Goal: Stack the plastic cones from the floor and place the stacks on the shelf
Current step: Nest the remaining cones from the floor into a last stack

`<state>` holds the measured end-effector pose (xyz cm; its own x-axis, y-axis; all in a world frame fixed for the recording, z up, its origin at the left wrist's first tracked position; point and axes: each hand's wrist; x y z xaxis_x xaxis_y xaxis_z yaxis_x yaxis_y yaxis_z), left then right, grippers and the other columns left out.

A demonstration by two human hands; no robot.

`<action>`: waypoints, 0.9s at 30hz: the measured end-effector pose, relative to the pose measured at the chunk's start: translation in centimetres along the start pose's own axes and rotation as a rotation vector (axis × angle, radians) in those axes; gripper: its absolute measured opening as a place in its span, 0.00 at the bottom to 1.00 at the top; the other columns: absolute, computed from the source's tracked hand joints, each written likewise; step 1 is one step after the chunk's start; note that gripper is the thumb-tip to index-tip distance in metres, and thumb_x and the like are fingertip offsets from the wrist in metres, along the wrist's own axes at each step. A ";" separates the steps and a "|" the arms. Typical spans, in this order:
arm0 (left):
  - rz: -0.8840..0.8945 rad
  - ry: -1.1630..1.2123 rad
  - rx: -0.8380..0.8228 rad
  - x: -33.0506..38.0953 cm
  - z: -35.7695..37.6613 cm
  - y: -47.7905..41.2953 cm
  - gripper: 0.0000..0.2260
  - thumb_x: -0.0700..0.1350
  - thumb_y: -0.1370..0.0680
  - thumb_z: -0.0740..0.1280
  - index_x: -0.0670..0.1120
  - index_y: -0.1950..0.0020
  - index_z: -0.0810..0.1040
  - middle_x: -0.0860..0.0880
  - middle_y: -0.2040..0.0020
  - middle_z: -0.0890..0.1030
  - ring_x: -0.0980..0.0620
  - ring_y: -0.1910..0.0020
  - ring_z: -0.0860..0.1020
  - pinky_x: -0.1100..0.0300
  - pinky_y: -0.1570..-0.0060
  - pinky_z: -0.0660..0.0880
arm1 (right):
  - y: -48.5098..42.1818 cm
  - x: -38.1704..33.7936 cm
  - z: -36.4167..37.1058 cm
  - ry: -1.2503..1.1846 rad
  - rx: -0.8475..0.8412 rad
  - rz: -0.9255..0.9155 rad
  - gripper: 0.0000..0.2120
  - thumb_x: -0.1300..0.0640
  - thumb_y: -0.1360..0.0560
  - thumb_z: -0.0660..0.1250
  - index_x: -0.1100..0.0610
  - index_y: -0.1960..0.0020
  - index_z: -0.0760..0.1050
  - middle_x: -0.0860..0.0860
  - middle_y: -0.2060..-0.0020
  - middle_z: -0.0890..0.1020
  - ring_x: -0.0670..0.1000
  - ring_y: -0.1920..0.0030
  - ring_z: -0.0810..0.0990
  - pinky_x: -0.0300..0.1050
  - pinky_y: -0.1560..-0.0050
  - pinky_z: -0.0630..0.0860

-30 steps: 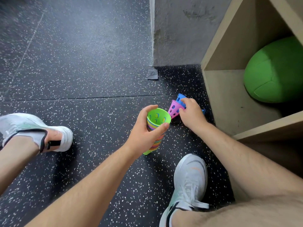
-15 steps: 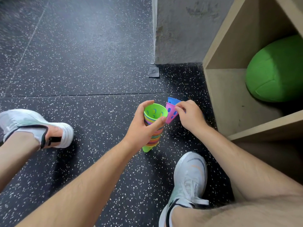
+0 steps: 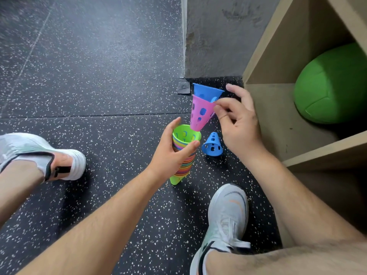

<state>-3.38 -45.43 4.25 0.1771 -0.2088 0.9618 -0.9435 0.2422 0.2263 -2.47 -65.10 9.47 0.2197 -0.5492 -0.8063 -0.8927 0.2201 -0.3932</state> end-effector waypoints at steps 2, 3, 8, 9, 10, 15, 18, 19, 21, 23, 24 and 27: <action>0.003 0.005 0.005 0.0 0.0 0.0 0.45 0.60 0.30 0.78 0.58 0.18 0.58 0.56 0.28 0.76 0.60 0.32 0.78 0.53 0.28 0.72 | 0.5 -0.1 0.3 0.031 -0.090 -0.125 0.05 0.62 0.21 0.68 0.62 0.48 0.83 0.54 0.32 0.72 0.39 0.43 0.78 0.37 0.41 0.75; 0.009 0.009 0.008 0.0 0.0 0.0 0.46 0.57 0.28 0.79 0.57 0.17 0.56 0.57 0.29 0.76 0.61 0.33 0.78 0.56 0.29 0.73 | 0.9 0.1 0.4 0.037 -0.142 -0.167 0.05 0.62 0.21 0.69 0.62 0.48 0.83 0.56 0.32 0.74 0.41 0.41 0.78 0.38 0.39 0.74; 0.054 0.066 0.012 0.0 -0.2 0.0 0.45 0.49 0.25 0.79 0.63 0.18 0.54 0.55 0.33 0.79 0.56 0.37 0.82 0.58 0.37 0.77 | 3.6 0.8 1.3 -0.094 -0.310 -0.071 0.10 0.64 0.22 0.68 0.60 0.41 0.77 0.51 0.40 0.80 0.50 0.38 0.80 0.53 0.39 0.79; 0.064 0.065 0.017 0.1 -0.3 0.0 0.43 0.51 0.26 0.79 0.67 0.20 0.56 0.54 0.33 0.79 0.54 0.37 0.82 0.54 0.35 0.77 | 4.1 0.8 1.4 -0.127 -0.332 -0.034 0.11 0.65 0.21 0.68 0.60 0.40 0.76 0.50 0.40 0.80 0.49 0.39 0.80 0.52 0.40 0.79; 0.068 0.063 0.019 0.1 -0.3 0.0 0.41 0.53 0.27 0.79 0.69 0.22 0.59 0.53 0.33 0.79 0.52 0.37 0.82 0.50 0.34 0.77 | 4.4 0.7 1.4 -0.150 -0.345 -0.011 0.12 0.65 0.21 0.67 0.58 0.39 0.74 0.49 0.40 0.80 0.49 0.39 0.81 0.50 0.40 0.79; 0.046 0.077 0.029 0.0 -0.6 0.0 0.24 0.50 0.25 0.79 0.59 0.34 0.72 0.49 0.39 0.83 0.46 0.44 0.84 0.42 0.38 0.80 | 4.6 3.0 1.7 -0.024 -0.267 0.187 0.13 0.60 0.20 0.64 0.52 0.36 0.73 0.47 0.36 0.77 0.44 0.39 0.78 0.51 0.39 0.78; 0.034 0.096 0.036 0.0 -0.8 0.1 0.22 0.46 0.24 0.78 0.58 0.35 0.73 0.49 0.41 0.83 0.51 0.48 0.84 0.49 0.43 0.82 | 4.6 5.7 2.0 0.186 -0.414 0.154 0.11 0.62 0.21 0.64 0.51 0.41 0.78 0.48 0.28 0.71 0.48 0.31 0.71 0.51 0.32 0.72; 0.031 0.102 0.040 0.0 -0.8 0.1 0.22 0.45 0.24 0.78 0.57 0.36 0.73 0.49 0.41 0.83 0.51 0.48 0.84 0.51 0.43 0.82 | 4.7 6.4 2.3 0.263 -0.489 0.118 0.11 0.61 0.21 0.64 0.51 0.42 0.79 0.48 0.26 0.68 0.51 0.29 0.69 0.52 0.31 0.70; 0.026 0.107 0.038 -0.1 -0.9 0.2 0.22 0.44 0.23 0.77 0.56 0.35 0.72 0.47 0.40 0.83 0.52 0.48 0.83 0.52 0.43 0.82 | 5.0 7.3 3.0 0.409 -0.608 0.055 0.12 0.58 0.22 0.65 0.50 0.41 0.81 0.48 0.23 0.64 0.53 0.27 0.64 0.54 0.34 0.72; 0.026 0.089 0.037 -0.1 -0.9 0.1 0.22 0.44 0.23 0.77 0.55 0.35 0.72 0.47 0.40 0.83 0.52 0.48 0.83 0.51 0.42 0.81 | 5.2 8.0 3.7 0.545 -0.695 0.018 0.15 0.55 0.21 0.64 0.49 0.36 0.78 0.47 0.21 0.59 0.54 0.25 0.60 0.55 0.37 0.74; 0.029 0.087 0.035 -0.1 -0.8 0.1 0.22 0.45 0.23 0.77 0.55 0.34 0.72 0.47 0.40 0.82 0.52 0.48 0.83 0.51 0.42 0.81 | 5.1 8.3 3.9 0.616 -0.736 0.015 0.18 0.54 0.21 0.63 0.49 0.31 0.75 0.47 0.20 0.57 0.54 0.24 0.57 0.55 0.36 0.74; 0.038 0.067 0.019 -0.2 -0.7 0.1 0.22 0.47 0.24 0.78 0.57 0.34 0.72 0.48 0.38 0.81 0.49 0.44 0.83 0.49 0.40 0.81 | 4.5 8.5 4.3 0.754 -0.809 0.037 0.25 0.52 0.20 0.63 0.53 0.24 0.64 0.47 0.19 0.54 0.54 0.24 0.56 0.54 0.33 0.72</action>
<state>-3.28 -44.74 4.17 0.1588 -0.1354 0.9780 -0.9549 0.2306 0.1870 -2.98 -65.30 -1.03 0.1371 -0.9640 -0.2276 -0.9479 -0.1944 0.2524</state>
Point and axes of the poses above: each hand's wrist, its own y-axis away from the middle knuckle, its own z-axis out of the palm, x = y × z
